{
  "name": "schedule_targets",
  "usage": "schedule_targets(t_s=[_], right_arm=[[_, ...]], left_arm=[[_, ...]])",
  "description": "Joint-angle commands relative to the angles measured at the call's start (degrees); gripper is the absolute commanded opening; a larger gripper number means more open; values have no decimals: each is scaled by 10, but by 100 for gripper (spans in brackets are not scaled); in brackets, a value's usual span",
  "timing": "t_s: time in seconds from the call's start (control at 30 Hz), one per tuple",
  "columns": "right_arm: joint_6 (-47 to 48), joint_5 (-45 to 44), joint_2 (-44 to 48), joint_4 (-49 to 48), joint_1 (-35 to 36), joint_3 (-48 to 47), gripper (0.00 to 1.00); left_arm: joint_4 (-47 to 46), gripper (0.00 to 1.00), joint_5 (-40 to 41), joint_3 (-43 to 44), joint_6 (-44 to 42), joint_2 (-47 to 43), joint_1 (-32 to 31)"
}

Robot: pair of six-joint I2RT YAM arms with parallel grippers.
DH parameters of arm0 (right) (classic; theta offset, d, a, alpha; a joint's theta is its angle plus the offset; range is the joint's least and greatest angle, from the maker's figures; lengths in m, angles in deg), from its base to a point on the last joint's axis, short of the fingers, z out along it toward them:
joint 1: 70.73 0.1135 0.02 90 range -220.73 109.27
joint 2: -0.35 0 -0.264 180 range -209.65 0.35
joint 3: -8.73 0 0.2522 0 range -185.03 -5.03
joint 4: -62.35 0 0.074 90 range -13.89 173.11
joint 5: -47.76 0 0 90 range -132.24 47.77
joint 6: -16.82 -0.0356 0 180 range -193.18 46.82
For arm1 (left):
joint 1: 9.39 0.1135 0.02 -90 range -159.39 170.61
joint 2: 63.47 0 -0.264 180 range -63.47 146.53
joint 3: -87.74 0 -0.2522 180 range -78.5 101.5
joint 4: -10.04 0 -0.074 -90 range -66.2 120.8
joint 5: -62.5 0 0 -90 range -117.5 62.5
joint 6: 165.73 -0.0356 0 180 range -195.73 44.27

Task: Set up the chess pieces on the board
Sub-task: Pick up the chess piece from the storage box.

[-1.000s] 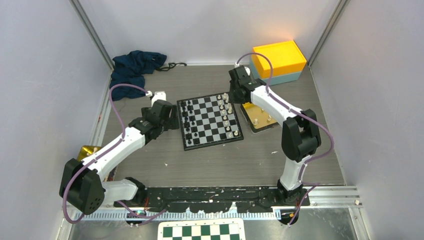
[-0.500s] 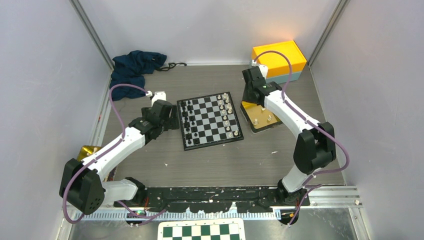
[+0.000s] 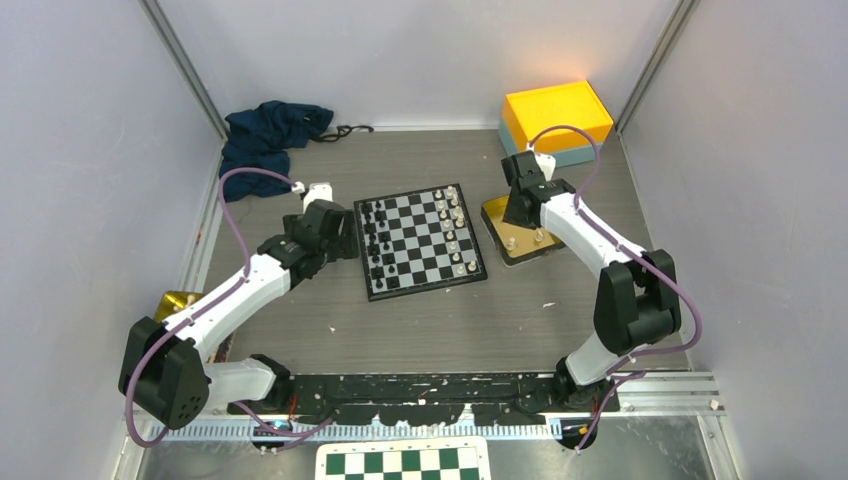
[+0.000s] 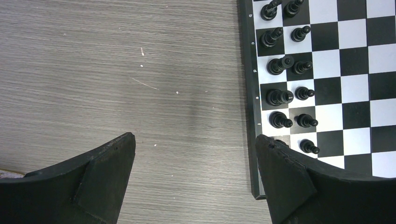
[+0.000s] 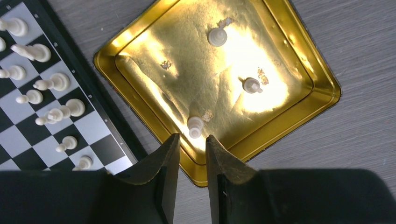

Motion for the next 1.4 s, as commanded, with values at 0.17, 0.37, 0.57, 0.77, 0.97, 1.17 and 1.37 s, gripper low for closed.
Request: schedule_targets(t_s=[0.17,0.37,0.57,0.77,0.97,1.17,1.37], right_arm=[[-27,13,28,-12,0,34,33],[-30,27,15,-22,-1,42,33],[-27,32,1,-31,-1,46,41],[-26,34,-13,-38,-1,49,42],[-27,37,-22,-47,-2,55,42],[-25,41,-30,-54,-6,57,42],[-25,45,-41,-60,-11,60,41]], left_arm=[[-18,100,1,6,2,-2,-3],[-18,100,1,6,1,-1,-5],[-17,100,1,4,2,-2,-5],[-16,100,1,5,2,0,-5],[-15,100,1,5,2,1,-5],[-15,100,1,6,1,3,-5],[-13,100,1,5,1,3,-5]])
